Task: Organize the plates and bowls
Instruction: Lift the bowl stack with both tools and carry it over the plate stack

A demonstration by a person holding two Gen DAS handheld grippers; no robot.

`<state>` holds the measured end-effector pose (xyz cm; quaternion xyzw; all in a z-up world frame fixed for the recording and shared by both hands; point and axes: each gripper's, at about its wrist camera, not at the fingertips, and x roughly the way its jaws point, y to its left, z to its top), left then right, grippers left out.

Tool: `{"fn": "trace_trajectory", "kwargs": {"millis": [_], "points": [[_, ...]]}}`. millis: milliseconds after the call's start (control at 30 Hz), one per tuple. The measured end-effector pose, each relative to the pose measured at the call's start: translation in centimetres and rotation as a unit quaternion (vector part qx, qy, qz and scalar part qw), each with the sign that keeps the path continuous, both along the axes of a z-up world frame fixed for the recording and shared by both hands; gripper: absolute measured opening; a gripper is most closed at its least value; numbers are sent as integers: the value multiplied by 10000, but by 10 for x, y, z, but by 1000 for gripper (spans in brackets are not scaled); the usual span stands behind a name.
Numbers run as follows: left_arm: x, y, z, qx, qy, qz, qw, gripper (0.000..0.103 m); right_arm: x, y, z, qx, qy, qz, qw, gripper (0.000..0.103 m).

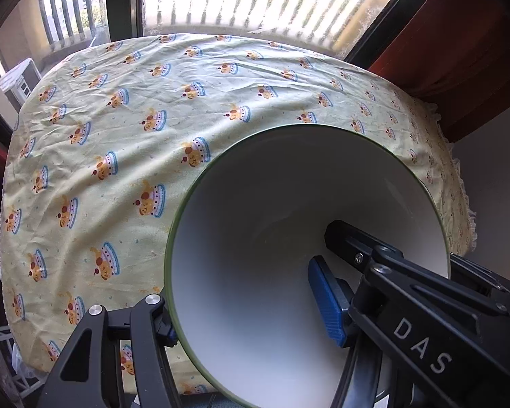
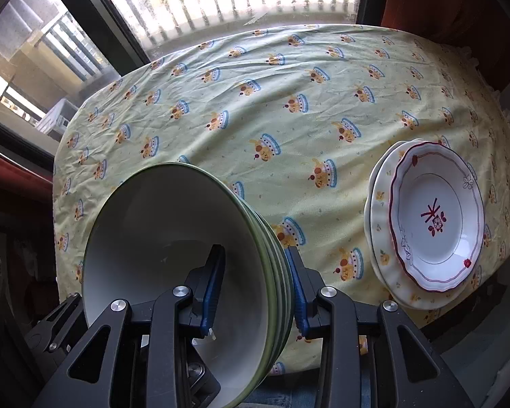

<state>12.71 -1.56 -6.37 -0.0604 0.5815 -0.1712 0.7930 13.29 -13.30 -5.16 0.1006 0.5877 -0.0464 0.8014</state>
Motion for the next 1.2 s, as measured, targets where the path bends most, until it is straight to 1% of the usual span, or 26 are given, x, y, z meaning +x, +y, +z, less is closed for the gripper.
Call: {"fn": "trace_trajectory", "kwargs": {"millis": [233, 400, 533, 733, 800, 1200], "points": [[-5, -13, 6, 74, -145, 248, 9996, 62, -2, -8, 7, 40, -112, 225, 9997, 39], [-9, -30, 12, 140, -212, 468, 9986, 62, -3, -24, 10, 131, -234, 472, 9985, 39], [-11, -47, 16, 193, -243, 566, 9979, 62, -7, -42, 12, 273, -333, 539, 9976, 39], [-19, -74, 21, 331, -274, 617, 9972, 61, -14, -73, 16, 381, -387, 593, 9968, 39], [-21, -85, 22, 332, -271, 624, 9971, 61, -17, -82, 17, 440, -385, 581, 9966, 39], [-34, -147, 24, 316, -285, 654, 9970, 61, -30, -145, 20, 435, -395, 584, 9966, 39]]}}
